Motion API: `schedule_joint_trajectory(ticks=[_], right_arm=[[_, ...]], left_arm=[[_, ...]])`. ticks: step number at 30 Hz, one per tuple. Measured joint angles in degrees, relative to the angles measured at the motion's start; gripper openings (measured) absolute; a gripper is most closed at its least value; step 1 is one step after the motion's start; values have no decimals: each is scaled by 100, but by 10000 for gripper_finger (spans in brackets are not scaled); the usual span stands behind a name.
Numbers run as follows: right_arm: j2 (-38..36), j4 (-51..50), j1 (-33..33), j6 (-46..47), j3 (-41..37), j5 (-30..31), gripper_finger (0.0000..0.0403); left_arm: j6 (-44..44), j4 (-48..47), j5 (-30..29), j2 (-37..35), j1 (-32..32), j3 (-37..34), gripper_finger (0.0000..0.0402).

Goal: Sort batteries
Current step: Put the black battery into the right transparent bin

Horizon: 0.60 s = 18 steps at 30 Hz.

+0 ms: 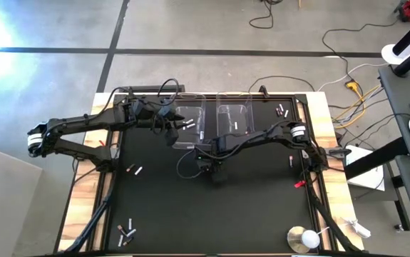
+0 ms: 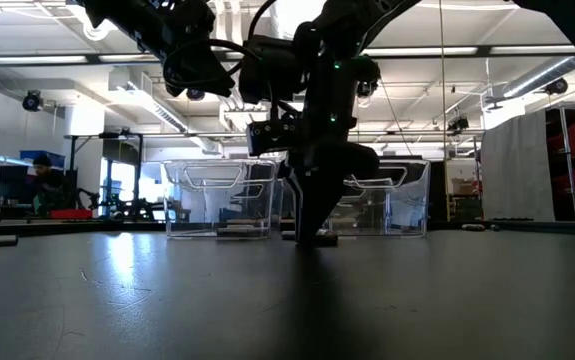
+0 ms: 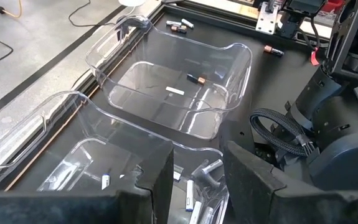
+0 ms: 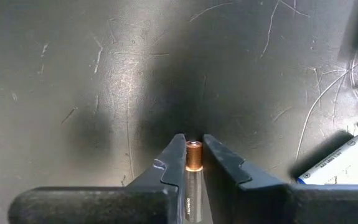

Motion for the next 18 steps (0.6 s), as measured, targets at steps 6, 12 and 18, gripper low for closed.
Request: schedule_joint_trajectory(ticks=[6,12,18], right_arm=[[-4,-130,0,198,102,-10,37],[-267,-633,-11,259,706,-173,38],[-539,-1578,-121,86,1757,-177,38]], left_arm=[[0,0,-16,0,0,-1,119],[4,1,-129,0,-2,-2,119],[7,92,-133,11,0,-4,119]])
